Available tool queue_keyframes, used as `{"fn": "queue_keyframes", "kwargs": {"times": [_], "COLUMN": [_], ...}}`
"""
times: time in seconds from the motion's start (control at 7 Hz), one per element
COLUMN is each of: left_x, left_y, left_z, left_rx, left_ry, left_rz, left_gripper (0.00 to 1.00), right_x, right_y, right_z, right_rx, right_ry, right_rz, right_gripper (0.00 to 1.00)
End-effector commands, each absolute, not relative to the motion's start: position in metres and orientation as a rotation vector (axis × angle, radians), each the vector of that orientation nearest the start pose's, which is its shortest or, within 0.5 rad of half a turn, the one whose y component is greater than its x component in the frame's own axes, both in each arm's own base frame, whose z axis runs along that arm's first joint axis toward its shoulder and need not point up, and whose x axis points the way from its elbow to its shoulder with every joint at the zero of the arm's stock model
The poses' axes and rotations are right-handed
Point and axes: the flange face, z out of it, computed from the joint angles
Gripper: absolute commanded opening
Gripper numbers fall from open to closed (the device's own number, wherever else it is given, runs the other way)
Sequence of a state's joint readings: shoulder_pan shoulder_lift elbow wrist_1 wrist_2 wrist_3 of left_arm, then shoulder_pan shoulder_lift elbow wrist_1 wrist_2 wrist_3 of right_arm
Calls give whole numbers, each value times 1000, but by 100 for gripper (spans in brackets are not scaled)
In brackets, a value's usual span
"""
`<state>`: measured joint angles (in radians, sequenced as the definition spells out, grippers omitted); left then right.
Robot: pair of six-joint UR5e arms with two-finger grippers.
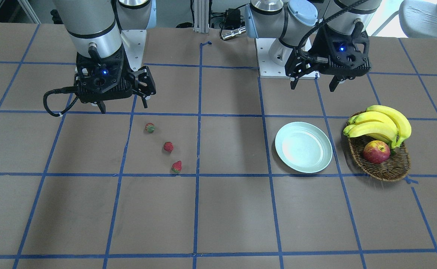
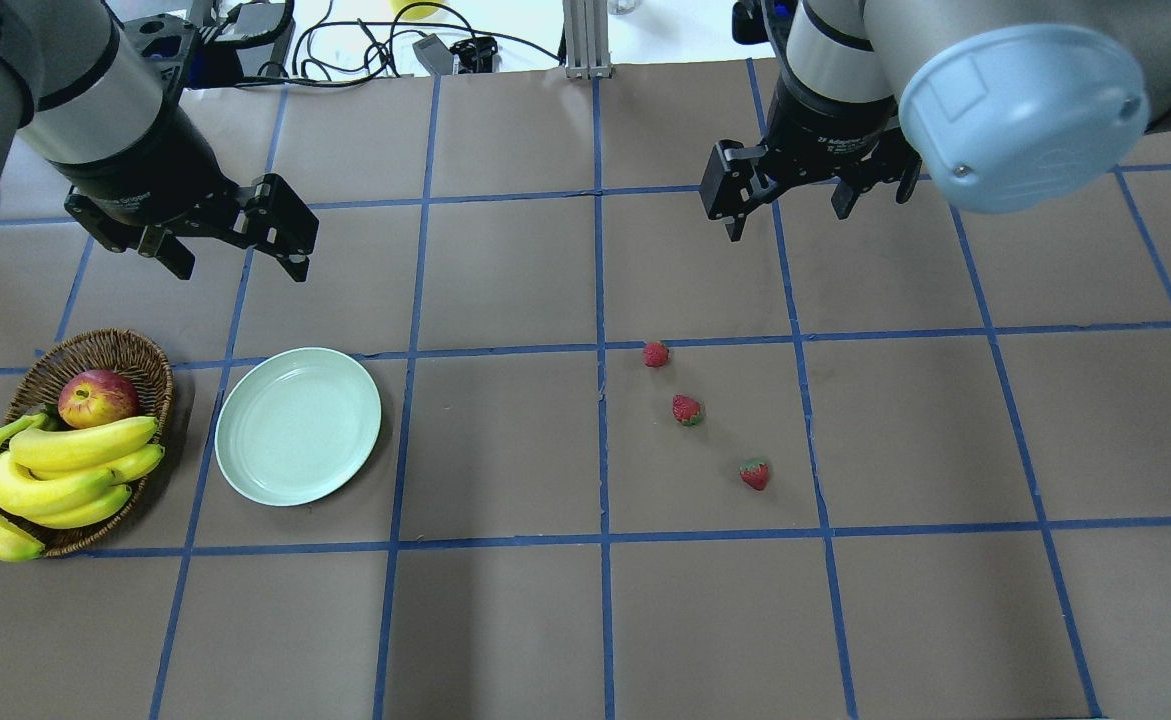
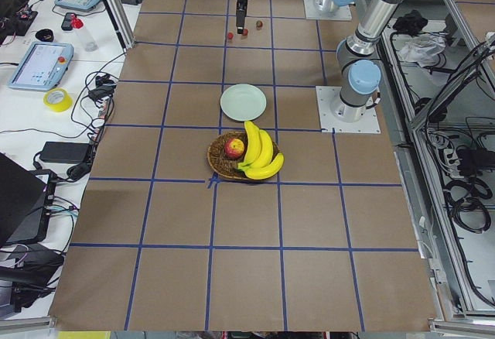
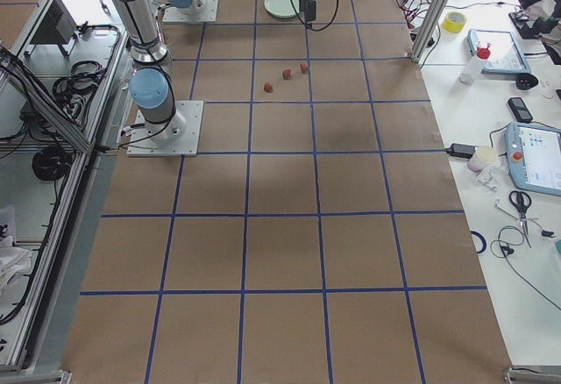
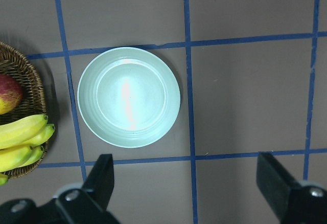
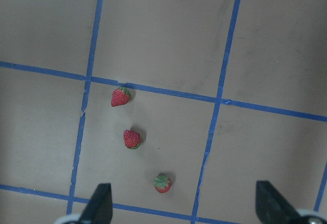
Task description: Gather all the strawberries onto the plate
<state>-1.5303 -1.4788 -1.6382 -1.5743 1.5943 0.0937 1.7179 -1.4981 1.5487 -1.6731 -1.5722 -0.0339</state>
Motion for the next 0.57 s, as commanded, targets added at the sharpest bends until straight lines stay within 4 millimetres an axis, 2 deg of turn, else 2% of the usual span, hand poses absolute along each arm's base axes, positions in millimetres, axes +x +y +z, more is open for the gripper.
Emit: {"fn": "queue_keyframes", "kwargs": {"times": [0.0,0.43], "left_x": [-112,-112], "left_y": [-456,-455], "left_z": [497,494], "left_rx": [86,86], "left_ry": [3110,3111], "left_rz": [-4,3], "left_gripper": [100,100], "right_x": [209,209], "right_y": [-502,-502], "right_z": [471,469], "right_rx": [-281,-281], "right_ry": [3127,3126], "right_rz": [-77,-70], "right_gripper": [100,100]}}
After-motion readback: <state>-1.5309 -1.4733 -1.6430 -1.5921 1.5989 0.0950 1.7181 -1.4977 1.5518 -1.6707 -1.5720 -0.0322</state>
